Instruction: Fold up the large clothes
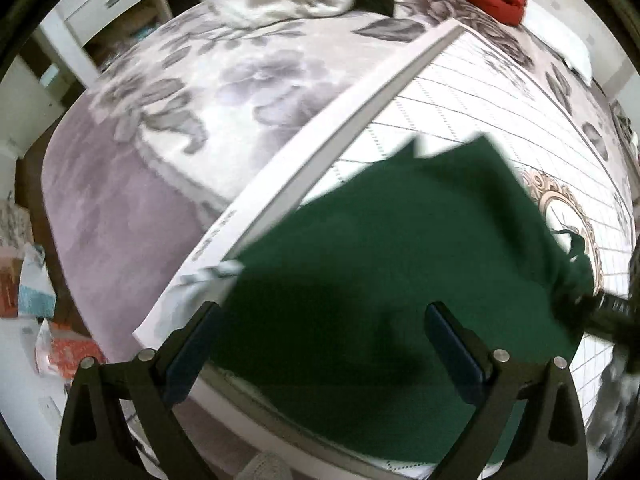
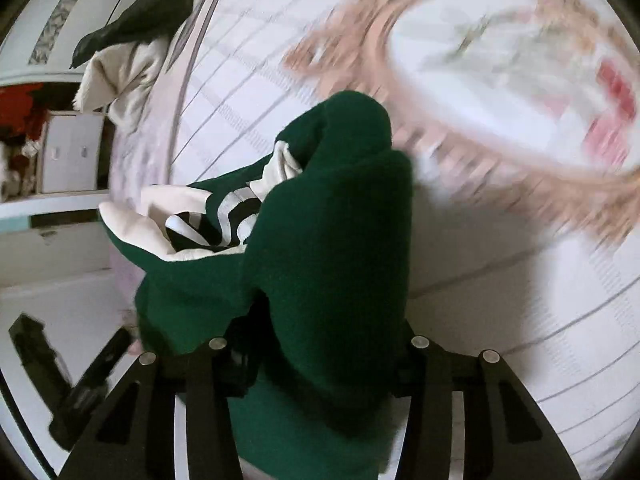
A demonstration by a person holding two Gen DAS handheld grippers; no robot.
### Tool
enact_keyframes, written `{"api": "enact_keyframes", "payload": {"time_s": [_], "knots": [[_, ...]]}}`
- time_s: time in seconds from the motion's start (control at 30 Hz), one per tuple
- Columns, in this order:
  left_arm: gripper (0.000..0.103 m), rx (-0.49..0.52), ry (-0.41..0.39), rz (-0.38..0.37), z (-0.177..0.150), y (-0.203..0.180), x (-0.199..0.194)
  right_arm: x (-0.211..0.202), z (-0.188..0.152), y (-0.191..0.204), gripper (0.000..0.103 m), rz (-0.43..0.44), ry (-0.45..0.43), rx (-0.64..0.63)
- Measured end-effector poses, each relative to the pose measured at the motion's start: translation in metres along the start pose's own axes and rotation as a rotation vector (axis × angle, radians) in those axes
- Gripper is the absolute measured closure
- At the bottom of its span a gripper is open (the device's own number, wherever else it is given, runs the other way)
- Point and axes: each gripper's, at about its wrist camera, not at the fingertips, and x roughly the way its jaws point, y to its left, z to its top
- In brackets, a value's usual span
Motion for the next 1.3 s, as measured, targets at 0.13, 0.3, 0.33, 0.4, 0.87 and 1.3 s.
{"api": "enact_keyframes", "payload": {"time_s": [0.13,0.3,0.33,0.4,0.87,1.3], "knots": [[0.000,-0.045,0.023,-0.004,-0.004,0.010,0.000,-0.043,0.028,-0.007,0.032,-0.206,-0.046,0.004],[0.000,-0.060,0.020,0.003,-0.003,0.012,0.003,-0.087,0.011,0.054,0.050,-0.055,-0.187,-0.072],[0.000,-0.059,0.025,0.005,-0.002,0.012,0.005,-0.071,0.012,0.067,0.062,-0.009,-0.134,-0.089],[0.000,-0.053,0.024,0.014,0.002,0.014,0.010,-0.033,0.022,0.078,0.081,0.009,-0.079,-0.071],[0.000,0.059,0.021,0.055,0.010,0.004,0.015,-0.006,0.046,0.086,0.077,-0.005,-0.036,0.001],[0.000,0.041,0.042,0.036,0.027,-0.003,0.030,0.015,0.077,0.078,0.075,-0.019,-0.094,0.037]]}}
